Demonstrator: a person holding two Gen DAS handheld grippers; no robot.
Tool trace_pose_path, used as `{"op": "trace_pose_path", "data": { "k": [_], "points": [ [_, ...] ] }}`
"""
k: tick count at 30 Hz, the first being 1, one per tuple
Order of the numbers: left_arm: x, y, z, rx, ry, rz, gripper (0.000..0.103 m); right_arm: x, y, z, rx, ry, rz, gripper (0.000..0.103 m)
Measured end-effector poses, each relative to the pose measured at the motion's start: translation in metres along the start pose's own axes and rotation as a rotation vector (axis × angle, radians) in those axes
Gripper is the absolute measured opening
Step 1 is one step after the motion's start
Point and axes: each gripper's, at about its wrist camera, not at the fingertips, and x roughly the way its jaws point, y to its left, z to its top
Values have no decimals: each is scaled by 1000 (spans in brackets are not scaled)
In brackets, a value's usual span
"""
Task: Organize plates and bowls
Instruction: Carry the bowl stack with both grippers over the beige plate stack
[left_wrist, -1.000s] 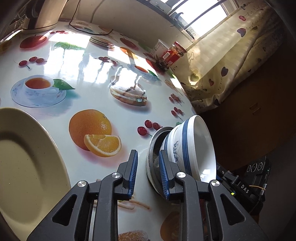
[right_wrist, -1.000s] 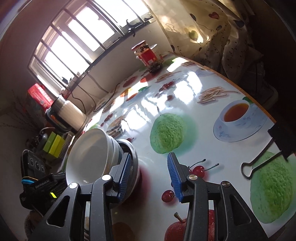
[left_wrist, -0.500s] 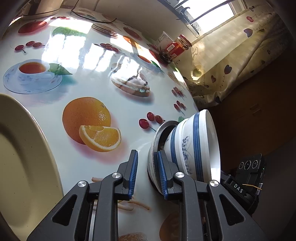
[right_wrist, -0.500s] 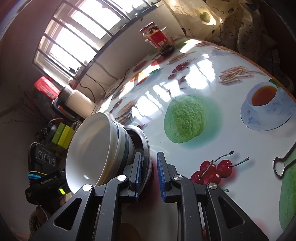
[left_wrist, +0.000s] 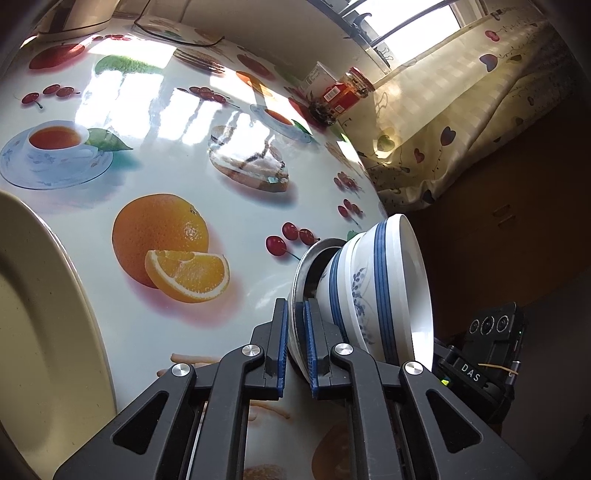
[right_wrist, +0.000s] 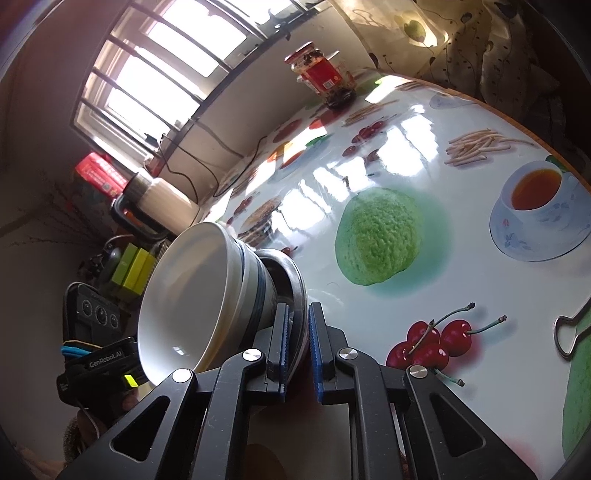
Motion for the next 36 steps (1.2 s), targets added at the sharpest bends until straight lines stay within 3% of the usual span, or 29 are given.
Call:
{"op": "trace_pose_path", "data": {
  "k": [18, 36],
  "points": [
    [-11, 0, 2, -14, -24, -14, 8, -5, 11, 1, 7, -18, -10, 11],
    [-68, 10, 5, -48, -123, 16, 5, 8, 60, 6, -45, 16, 29, 11]
  ]
}}
